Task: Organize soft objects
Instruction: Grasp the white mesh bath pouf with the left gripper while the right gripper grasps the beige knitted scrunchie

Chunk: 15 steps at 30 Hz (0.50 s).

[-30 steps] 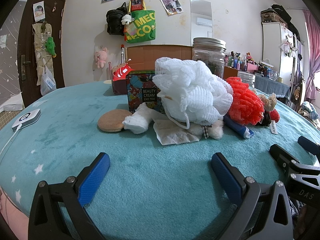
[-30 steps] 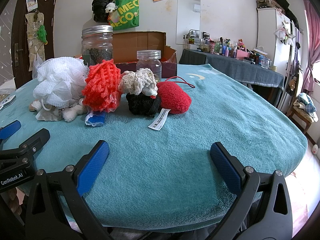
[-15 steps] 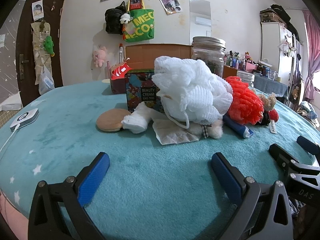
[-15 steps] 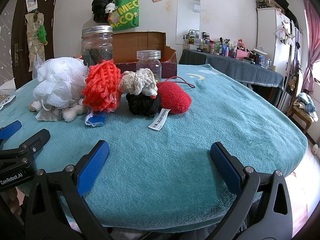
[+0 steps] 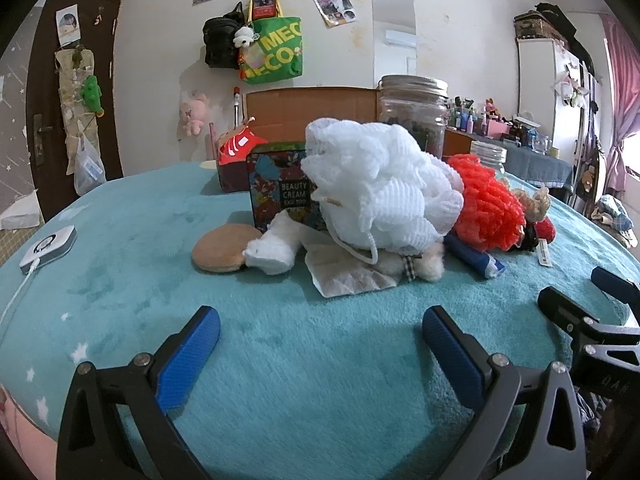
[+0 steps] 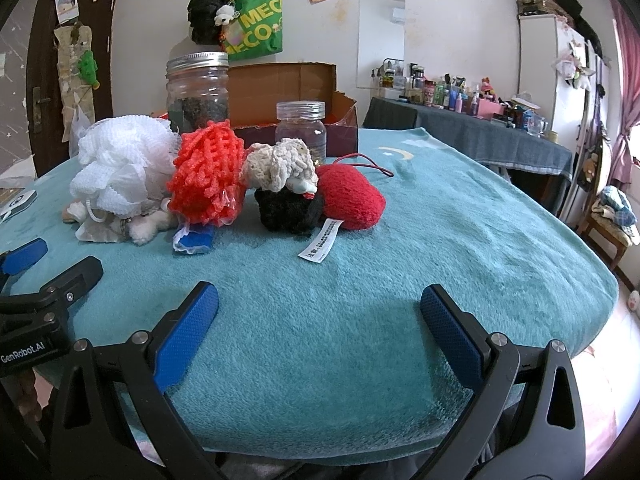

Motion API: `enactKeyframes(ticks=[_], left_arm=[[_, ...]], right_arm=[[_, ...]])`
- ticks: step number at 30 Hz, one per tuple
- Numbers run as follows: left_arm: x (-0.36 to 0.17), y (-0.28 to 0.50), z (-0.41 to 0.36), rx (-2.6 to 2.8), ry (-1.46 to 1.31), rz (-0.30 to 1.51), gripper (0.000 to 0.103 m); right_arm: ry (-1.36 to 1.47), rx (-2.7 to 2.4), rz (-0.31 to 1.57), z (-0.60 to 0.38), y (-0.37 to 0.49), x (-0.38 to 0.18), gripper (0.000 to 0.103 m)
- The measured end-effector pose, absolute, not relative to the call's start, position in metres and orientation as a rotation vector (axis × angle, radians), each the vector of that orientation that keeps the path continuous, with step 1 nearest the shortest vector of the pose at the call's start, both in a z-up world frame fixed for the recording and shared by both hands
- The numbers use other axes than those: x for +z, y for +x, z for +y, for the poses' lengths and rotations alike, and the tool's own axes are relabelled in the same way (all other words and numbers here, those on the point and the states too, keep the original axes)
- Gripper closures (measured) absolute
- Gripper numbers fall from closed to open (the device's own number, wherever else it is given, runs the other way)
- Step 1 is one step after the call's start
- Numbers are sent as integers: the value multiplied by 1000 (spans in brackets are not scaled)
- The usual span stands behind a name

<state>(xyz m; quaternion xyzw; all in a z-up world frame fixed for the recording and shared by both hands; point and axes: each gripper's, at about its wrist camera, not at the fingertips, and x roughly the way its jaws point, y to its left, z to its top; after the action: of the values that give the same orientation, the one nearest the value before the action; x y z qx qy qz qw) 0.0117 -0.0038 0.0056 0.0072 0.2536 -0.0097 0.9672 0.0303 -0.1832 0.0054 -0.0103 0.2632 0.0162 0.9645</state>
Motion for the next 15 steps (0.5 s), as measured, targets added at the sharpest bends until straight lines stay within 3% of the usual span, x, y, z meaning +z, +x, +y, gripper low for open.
enactKeyframes(ticks=[15], left_arm=[[51, 27, 7, -98, -1, 479, 0]], right_arm=[[-48, 41, 480, -199, 47, 40, 0]])
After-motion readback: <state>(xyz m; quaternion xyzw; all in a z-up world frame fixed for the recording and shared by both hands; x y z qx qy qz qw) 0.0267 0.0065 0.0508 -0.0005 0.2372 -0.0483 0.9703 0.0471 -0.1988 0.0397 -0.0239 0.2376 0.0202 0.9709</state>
